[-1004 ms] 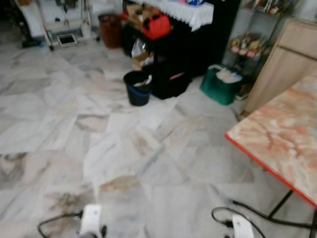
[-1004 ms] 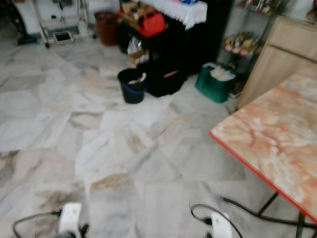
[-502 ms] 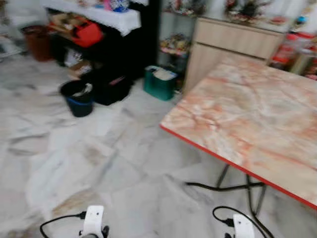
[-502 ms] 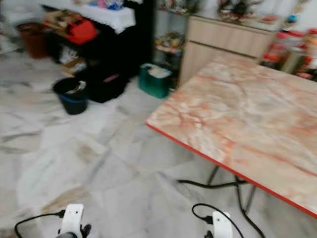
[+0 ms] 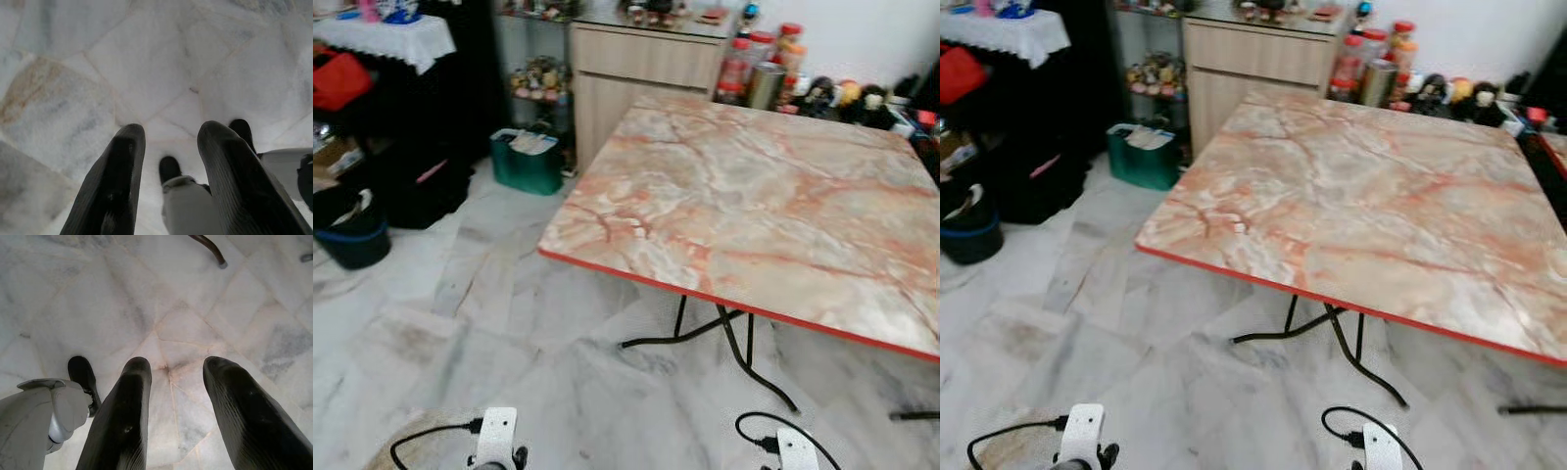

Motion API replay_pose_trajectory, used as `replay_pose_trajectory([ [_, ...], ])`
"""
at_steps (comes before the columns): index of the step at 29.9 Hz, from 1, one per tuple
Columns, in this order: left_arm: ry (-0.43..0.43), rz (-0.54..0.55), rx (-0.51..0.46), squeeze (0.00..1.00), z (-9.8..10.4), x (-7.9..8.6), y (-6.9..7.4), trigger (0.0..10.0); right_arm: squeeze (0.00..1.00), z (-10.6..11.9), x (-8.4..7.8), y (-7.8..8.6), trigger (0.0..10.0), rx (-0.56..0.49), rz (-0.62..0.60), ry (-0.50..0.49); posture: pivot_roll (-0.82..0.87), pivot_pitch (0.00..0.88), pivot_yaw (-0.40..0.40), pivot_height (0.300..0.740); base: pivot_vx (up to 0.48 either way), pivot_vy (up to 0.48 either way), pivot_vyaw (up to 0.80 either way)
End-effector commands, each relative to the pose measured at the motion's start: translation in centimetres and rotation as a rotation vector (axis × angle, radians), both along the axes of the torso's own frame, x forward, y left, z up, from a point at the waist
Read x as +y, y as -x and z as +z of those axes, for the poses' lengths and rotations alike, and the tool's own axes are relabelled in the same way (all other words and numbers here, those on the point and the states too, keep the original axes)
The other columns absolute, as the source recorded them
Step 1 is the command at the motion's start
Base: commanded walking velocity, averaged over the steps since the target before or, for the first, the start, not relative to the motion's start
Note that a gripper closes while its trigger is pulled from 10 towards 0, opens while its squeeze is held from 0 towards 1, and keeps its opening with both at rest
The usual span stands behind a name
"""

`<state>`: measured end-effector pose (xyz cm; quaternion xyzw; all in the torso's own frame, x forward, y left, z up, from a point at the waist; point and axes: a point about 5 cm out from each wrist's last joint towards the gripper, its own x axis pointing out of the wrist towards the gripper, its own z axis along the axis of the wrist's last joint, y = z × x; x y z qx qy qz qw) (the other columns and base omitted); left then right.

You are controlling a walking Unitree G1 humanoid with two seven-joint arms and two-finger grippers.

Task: Setting the table

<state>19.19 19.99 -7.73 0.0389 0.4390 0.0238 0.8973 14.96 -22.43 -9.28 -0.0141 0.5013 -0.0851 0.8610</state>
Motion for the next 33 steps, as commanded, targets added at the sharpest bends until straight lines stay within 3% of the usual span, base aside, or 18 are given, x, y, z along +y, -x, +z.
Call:
replay_pose_trajectory([
  [1, -0.031, -0.015, 0.035, 0.0, -0.28, 0.28, 0.55, 10.0, 0.0, 0.2, 0.13, -0.52, 10.0, -0.026, 0.001, -0.004, 0.04, 0.0, -0.053, 0.74, 0.0, -0.27, 0.0],
  [12, -0.027, -0.015, 0.032, 0.0, -0.28, 0.31, 0.58, 10.0, 0.0, 0.14, 0.26, -0.46, 10.0, -0.024, -0.004, -0.015, 0.04, 0.0, -0.051, 0.74, 0.0, -0.362, 0.0],
  [22, -0.017, -0.015, 0.033, 0.0, -0.32, 0.25, 0.66, 10.0, 0.0, 0.07, 0.27, -0.32, 10.0, -0.011, 0.003, -0.017, 0.06, 0.0, -0.053, 0.74, 0.0, -0.39, -0.7],
  [33, -0.036, -0.03, 0.056, 0.0, -0.46, 0.26, 0.86, 10.0, 0.0, 0.11, 0.12, -0.27, 10.0, -0.018, 0.007, -0.008, 0.05, 0.0, -0.055, 0.74, 0.0, -0.417, 0.0],
])
